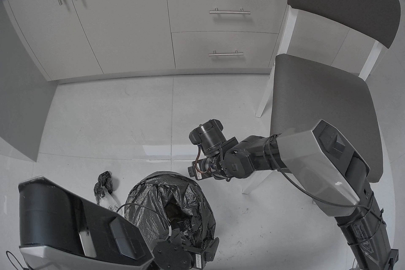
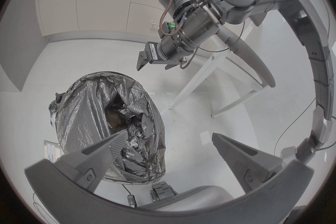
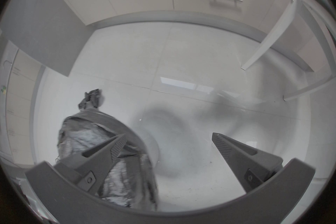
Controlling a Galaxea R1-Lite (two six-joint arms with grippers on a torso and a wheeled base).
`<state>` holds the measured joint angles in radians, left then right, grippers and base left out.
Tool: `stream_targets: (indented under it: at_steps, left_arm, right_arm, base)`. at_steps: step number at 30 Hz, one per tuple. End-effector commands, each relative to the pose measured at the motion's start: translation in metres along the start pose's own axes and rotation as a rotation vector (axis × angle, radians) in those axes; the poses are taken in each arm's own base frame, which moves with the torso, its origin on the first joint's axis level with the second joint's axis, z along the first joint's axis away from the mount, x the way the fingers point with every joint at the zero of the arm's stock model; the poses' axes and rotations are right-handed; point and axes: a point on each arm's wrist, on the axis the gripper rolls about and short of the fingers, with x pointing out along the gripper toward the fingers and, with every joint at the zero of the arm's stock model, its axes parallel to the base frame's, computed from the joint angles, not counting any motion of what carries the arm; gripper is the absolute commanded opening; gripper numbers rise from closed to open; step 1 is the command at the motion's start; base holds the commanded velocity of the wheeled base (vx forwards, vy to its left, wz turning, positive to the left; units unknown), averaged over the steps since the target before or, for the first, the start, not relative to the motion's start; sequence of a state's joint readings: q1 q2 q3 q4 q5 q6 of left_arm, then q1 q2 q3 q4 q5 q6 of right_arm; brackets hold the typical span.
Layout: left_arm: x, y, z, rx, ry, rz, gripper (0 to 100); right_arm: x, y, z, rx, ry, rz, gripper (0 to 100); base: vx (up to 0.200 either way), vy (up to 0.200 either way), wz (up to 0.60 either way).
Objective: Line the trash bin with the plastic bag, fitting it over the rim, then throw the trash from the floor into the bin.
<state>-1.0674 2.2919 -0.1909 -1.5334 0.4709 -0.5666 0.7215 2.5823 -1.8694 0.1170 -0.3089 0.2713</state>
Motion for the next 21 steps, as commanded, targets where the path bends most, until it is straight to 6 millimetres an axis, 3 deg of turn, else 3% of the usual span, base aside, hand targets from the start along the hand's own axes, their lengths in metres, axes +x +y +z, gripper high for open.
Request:
stream_targets:
  at_steps: [1, 5, 7, 13, 21]
  left_arm:
    - [-0.005, 0.000, 0.018, -0.041, -0.059, -0.014, 100]
    - [-0.015, -0.004, 0.033, -0.062, -0.108, -0.047, 100]
    - [-0.019, -0.001, 0.039, -0.051, -0.123, -0.050, 100]
    - [-0.018, 0.014, 0.040, -0.040, -0.107, -0.004, 100]
    - [-0.014, 0.025, 0.048, -0.038, -0.114, 0.018, 100]
  right_arm:
    - [-0.044, 0.030, 0.009, -0.047, -0.030, 0.131, 100]
    - [-0.048, 0.045, 0.004, -0.071, -0.029, 0.158, 100]
    - [-0.039, 0.052, -0.003, -0.080, -0.024, 0.163, 100]
    - [-0.039, 0.067, -0.001, -0.085, -0.051, 0.188, 100]
    - [-0.044, 0.073, -0.004, -0.101, -0.044, 0.195, 100]
  base:
    - [0.000, 0.000, 0.00]
    - [0.000, 0.000, 0.00]
    - [0.000, 0.000, 0.00]
    - [0.000, 0.000, 0.00]
    - [0.000, 0.000, 0.00]
